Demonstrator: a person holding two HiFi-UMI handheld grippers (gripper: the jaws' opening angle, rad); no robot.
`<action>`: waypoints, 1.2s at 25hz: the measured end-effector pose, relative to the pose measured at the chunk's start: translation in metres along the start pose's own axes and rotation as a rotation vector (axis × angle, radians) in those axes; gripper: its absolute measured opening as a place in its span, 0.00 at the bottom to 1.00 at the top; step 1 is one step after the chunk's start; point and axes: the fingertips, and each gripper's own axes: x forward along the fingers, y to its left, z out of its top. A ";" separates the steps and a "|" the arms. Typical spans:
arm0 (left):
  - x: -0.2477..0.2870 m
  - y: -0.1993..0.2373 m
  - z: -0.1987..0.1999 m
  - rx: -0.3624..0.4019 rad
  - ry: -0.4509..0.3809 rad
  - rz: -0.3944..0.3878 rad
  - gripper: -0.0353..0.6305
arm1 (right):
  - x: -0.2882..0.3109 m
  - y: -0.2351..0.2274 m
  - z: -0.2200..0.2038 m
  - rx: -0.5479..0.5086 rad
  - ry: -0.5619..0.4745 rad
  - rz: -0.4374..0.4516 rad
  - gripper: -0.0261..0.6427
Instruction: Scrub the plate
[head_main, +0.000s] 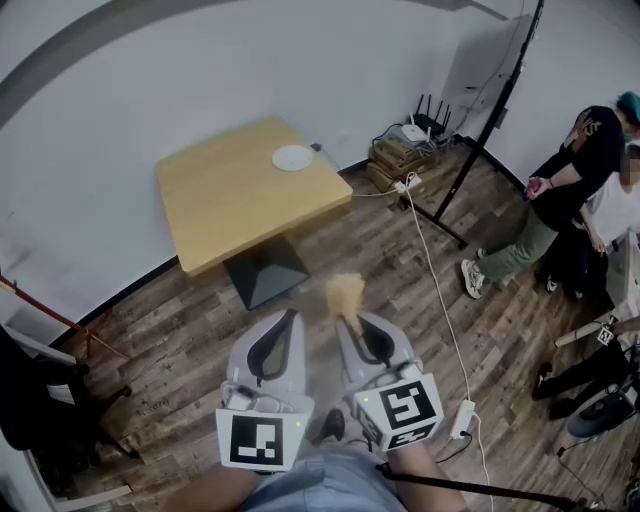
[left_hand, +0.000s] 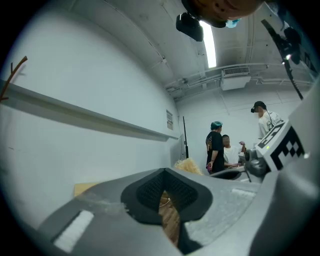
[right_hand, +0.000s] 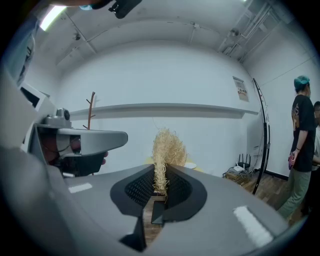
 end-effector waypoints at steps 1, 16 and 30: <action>0.002 -0.003 0.000 0.001 0.001 -0.002 0.08 | -0.002 -0.003 0.000 0.002 -0.001 -0.001 0.10; 0.034 -0.059 0.001 0.047 0.007 0.009 0.08 | -0.025 -0.058 -0.007 0.070 -0.038 0.052 0.10; 0.069 -0.039 -0.042 -0.004 0.119 0.071 0.08 | 0.014 -0.080 -0.049 0.139 0.050 0.093 0.10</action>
